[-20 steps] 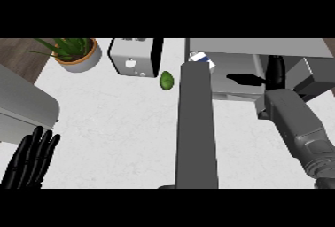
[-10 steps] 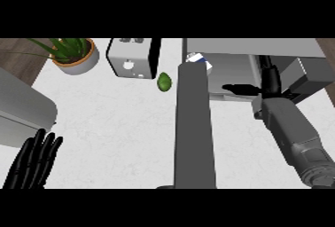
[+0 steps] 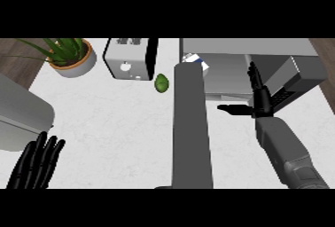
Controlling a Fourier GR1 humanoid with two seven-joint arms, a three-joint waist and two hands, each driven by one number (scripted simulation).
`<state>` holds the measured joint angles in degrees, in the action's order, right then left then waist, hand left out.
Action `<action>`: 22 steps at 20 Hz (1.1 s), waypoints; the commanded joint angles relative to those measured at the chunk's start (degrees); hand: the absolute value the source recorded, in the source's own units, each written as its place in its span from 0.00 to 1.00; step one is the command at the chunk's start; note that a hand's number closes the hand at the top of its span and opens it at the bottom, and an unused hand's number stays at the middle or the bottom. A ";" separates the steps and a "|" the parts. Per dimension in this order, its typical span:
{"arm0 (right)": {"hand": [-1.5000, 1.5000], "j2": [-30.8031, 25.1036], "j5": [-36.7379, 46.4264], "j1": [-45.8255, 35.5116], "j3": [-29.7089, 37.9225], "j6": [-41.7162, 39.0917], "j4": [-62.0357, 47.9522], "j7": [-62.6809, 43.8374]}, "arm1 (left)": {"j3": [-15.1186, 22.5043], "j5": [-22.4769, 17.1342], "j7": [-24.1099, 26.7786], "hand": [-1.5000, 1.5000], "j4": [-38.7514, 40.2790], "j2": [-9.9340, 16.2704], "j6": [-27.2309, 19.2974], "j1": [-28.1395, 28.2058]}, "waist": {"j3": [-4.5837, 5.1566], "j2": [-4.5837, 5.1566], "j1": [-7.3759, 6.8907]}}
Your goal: Pick up the milk, place it into the microwave and close the microwave
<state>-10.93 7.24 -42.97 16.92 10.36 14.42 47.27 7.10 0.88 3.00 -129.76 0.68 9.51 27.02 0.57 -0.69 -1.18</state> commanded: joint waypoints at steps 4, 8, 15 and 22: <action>0.00 4.02 -2.64 9.04 1.10 -2.07 0.58 4.09 | -2.03 -1.98 -0.30 0.00 2.07 1.26 1.07 -2.41 | -0.59 0.81 0.88; 0.00 4.97 -3.90 14.71 0.48 -6.74 3.41 6.84 | 2.91 -0.11 0.12 0.00 2.71 0.65 2.37 -1.81 | -0.58 0.66 1.10; 0.00 5.92 -5.79 21.99 -1.31 -16.51 8.70 7.02 | 5.48 -3.04 1.69 0.00 7.27 4.76 10.14 -1.78 | -0.51 0.43 1.61; 0.00 5.09 -6.70 38.37 -5.33 -22.51 23.42 10.67 | 5.87 2.02 2.44 1.00 12.85 4.20 8.52 -9.12 | -0.49 0.45 1.89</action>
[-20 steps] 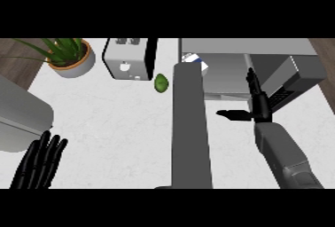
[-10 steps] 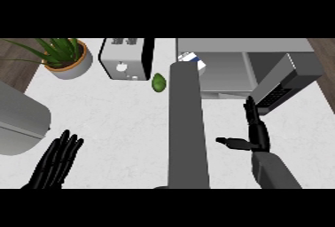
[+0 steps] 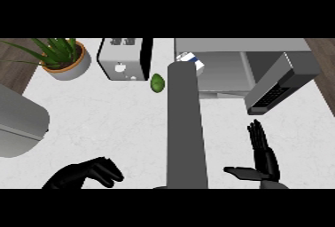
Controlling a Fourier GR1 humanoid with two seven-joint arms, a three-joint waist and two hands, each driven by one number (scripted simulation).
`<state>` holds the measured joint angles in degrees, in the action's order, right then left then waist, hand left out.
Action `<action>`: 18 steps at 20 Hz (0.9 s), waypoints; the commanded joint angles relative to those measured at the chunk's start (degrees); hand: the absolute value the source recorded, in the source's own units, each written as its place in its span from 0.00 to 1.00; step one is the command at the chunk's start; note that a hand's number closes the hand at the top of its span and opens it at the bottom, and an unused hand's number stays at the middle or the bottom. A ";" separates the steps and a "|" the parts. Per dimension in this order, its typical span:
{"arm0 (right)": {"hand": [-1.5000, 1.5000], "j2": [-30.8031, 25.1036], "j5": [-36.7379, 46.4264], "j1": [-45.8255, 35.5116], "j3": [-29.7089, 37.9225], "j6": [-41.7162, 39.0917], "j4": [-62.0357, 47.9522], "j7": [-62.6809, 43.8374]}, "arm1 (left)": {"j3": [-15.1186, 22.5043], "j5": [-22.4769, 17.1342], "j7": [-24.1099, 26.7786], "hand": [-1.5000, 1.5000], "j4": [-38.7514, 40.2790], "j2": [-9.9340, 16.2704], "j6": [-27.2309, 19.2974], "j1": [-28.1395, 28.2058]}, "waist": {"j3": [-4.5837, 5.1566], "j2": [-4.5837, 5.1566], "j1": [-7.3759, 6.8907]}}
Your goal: Pick up the milk, place it into the microwave and close the microwave
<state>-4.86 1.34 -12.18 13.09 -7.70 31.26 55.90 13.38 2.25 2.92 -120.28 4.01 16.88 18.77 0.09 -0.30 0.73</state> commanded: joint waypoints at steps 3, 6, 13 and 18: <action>0.00 0.48 -1.86 11.66 -3.00 -4.19 14.24 -0.53 | 3.81 2.52 -2.77 1.00 6.68 -2.33 -0.52 -6.32 | -0.03 0.14 0.05; 0.00 -1.01 -4.66 15.42 -2.67 -7.24 19.43 -3.01 | -0.44 1.03 -2.40 1.00 11.46 -0.73 1.42 -12.16 | -0.02 0.22 0.16; 0.00 -2.48 -4.59 23.71 -4.65 -7.03 26.89 -1.58 | 9.28 6.14 -4.32 1.00 18.53 -2.28 4.89 -17.29 | -0.04 0.29 0.32; 0.00 -4.85 -6.87 29.95 -5.13 -10.97 31.62 -0.04 | 13.67 4.81 -6.08 1.00 29.68 -3.96 2.39 -26.68 | -0.04 0.41 0.93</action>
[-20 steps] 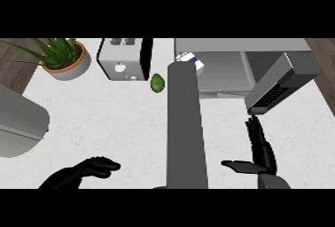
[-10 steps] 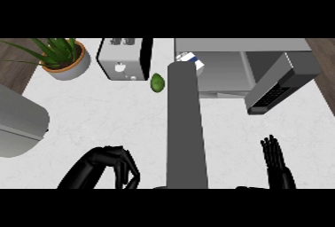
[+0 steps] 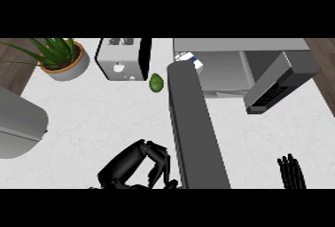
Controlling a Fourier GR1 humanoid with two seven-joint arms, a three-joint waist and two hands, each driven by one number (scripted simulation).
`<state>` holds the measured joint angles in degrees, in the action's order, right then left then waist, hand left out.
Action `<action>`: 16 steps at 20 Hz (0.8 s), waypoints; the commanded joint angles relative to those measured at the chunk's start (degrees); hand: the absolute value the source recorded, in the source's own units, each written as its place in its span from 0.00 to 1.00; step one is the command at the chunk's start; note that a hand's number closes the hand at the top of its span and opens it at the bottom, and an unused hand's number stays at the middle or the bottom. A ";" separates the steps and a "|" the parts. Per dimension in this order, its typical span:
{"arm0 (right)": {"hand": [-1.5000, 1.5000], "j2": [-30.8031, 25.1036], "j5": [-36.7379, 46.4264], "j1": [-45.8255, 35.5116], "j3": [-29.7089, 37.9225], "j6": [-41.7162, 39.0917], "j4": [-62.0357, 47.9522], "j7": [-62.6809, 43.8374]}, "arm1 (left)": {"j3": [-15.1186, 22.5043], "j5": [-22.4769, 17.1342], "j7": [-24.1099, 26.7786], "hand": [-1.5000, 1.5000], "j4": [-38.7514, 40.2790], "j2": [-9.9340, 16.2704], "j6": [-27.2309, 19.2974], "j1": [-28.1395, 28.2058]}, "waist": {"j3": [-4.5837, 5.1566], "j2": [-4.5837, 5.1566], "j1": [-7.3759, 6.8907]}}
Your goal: Pick up the milk, place it into the microwave and close the microwave
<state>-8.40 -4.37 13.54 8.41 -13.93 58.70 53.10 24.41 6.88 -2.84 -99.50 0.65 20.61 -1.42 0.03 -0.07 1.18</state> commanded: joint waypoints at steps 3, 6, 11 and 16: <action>0.00 -1.37 -2.22 4.58 -0.49 -4.91 5.13 2.90 | 9.73 4.54 5.10 1.00 12.27 -0.63 -8.30 -7.09 | -0.01 0.11 -0.24; 0.00 -1.14 -3.75 8.69 -1.91 -5.27 12.47 0.94 | 15.37 5.80 4.43 1.00 15.24 -0.64 -13.00 -11.46 | 0.04 0.06 0.40; 0.00 -3.85 -4.94 9.35 -3.61 -8.81 14.44 2.93 | 24.13 -1.80 3.17 1.00 24.75 -0.65 -22.05 -18.77 | -0.01 0.29 1.43; 0.00 -7.12 -9.13 12.82 -5.57 -12.90 24.37 -0.45 | 28.65 -9.83 0.82 1.00 29.97 -0.65 -28.19 -25.03 | 0.08 0.51 4.40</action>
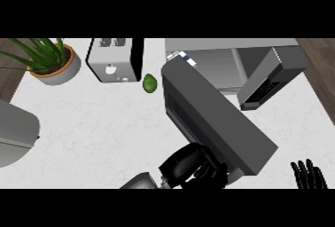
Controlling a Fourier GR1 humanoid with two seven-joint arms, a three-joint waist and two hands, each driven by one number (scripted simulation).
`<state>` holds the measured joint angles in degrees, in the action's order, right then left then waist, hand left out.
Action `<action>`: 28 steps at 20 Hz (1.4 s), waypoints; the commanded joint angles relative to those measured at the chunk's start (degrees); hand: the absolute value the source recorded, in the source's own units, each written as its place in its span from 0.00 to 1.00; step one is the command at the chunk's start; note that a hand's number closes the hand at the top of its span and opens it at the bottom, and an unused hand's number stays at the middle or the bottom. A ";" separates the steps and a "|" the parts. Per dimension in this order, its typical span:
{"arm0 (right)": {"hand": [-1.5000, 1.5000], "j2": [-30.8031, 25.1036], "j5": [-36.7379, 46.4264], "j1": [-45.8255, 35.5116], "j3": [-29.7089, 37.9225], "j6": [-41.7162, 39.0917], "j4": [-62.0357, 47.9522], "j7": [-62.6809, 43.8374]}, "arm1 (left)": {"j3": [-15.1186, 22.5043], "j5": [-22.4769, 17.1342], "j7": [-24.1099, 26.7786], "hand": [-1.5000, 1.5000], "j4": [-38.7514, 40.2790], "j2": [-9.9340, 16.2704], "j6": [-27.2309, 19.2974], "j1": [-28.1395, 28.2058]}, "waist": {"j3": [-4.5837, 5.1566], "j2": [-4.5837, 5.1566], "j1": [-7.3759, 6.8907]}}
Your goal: Pick up the milk, place it into the microwave and close the microwave
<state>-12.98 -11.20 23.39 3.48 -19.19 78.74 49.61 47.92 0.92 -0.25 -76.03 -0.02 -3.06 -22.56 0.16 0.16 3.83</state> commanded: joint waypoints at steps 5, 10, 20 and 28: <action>0.00 -1.85 -4.45 2.94 -3.39 -5.89 11.41 -0.90 | 7.41 -10.61 0.38 1.00 10.02 0.02 -13.99 -7.68 | 0.02 0.73 4.28; 0.00 -3.60 -4.46 1.56 -5.12 -5.08 14.68 -3.94 | 4.69 -18.85 5.58 0.00 10.71 0.02 -18.23 -12.67 | 0.14 1.64 6.98; 0.00 -6.62 -9.04 2.96 -6.57 -6.46 21.76 -9.11 | -1.65 -27.68 11.26 1.00 17.01 0.02 -27.55 -20.64 | 0.22 2.46 10.37; 0.00 -8.50 -11.07 3.62 -8.01 -7.71 25.83 -11.37 | -5.19 -35.67 14.86 1.00 22.28 0.02 -26.96 -25.84 | 0.17 3.57 13.78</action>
<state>-20.53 -21.46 26.38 -3.98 -24.82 103.14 38.24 44.82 -31.58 12.74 -55.85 -0.01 -29.66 -45.28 0.36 3.45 16.17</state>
